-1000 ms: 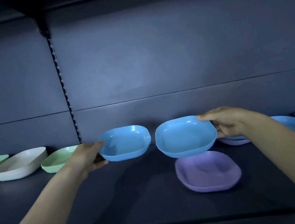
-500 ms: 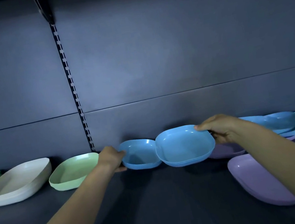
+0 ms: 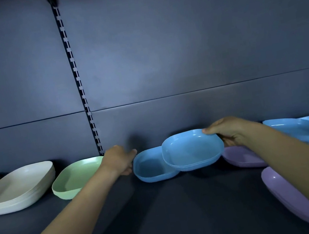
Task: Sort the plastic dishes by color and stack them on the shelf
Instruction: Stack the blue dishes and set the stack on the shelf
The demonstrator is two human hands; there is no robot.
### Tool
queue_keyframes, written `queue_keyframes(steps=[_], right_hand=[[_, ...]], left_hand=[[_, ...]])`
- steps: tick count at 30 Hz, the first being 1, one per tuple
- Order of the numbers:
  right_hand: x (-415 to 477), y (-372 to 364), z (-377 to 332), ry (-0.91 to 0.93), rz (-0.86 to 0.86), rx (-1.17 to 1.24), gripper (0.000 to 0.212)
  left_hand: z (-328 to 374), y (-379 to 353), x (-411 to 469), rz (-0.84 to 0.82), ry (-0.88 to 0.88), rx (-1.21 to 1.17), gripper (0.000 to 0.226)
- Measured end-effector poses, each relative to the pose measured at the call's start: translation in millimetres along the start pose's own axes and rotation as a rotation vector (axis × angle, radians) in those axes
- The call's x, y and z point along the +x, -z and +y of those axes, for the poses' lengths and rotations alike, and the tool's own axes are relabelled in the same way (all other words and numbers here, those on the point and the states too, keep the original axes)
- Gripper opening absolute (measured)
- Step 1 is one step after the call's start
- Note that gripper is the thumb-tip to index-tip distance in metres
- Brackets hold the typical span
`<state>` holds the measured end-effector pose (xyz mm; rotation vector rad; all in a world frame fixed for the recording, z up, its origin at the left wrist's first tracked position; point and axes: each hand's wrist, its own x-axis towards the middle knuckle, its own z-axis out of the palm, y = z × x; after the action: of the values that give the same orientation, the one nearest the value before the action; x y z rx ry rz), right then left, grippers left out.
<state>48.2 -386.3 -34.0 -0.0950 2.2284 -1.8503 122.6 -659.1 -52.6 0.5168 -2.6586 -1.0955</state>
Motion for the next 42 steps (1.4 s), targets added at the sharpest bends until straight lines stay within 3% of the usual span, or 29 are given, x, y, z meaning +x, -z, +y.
queue_keyframes(steps=[5,8,12,14,18,22,28,34,42], right_hand=[[7,-41,-6,0.047,-0.017,0.008,0.008],[12,-63,-5,0.045,-0.016,0.085,0.011],[15,-77,-1,0.071,-0.012,0.192,0.031],[16,-78,5,0.102,0.019,0.137,0.023],[22,-80,17,0.151,0.140,-0.191,0.013],[23,-80,20,0.190,0.152,-0.425,0.020],[17,-79,23,0.174,0.108,-0.488,0.021],[1,-61,2,0.304,0.125,-0.720,0.036],[-59,-8,-31,0.312,0.063,-1.369,0.036]], left_hand=[[6,7,-3,-0.150,0.024,-0.446,0.030],[3,6,-1,-0.178,-0.008,-0.504,0.019],[-6,8,7,-0.068,-0.032,-0.448,0.013],[-11,4,9,-0.027,-0.043,-0.391,0.011],[-20,-8,14,0.066,-0.104,-0.113,0.014],[-23,-12,17,0.064,-0.109,-0.010,0.023],[-22,-12,17,0.049,-0.127,0.111,0.020],[-1,6,10,0.025,-0.252,0.588,0.034],[55,24,-36,0.025,-0.390,0.926,0.040]])
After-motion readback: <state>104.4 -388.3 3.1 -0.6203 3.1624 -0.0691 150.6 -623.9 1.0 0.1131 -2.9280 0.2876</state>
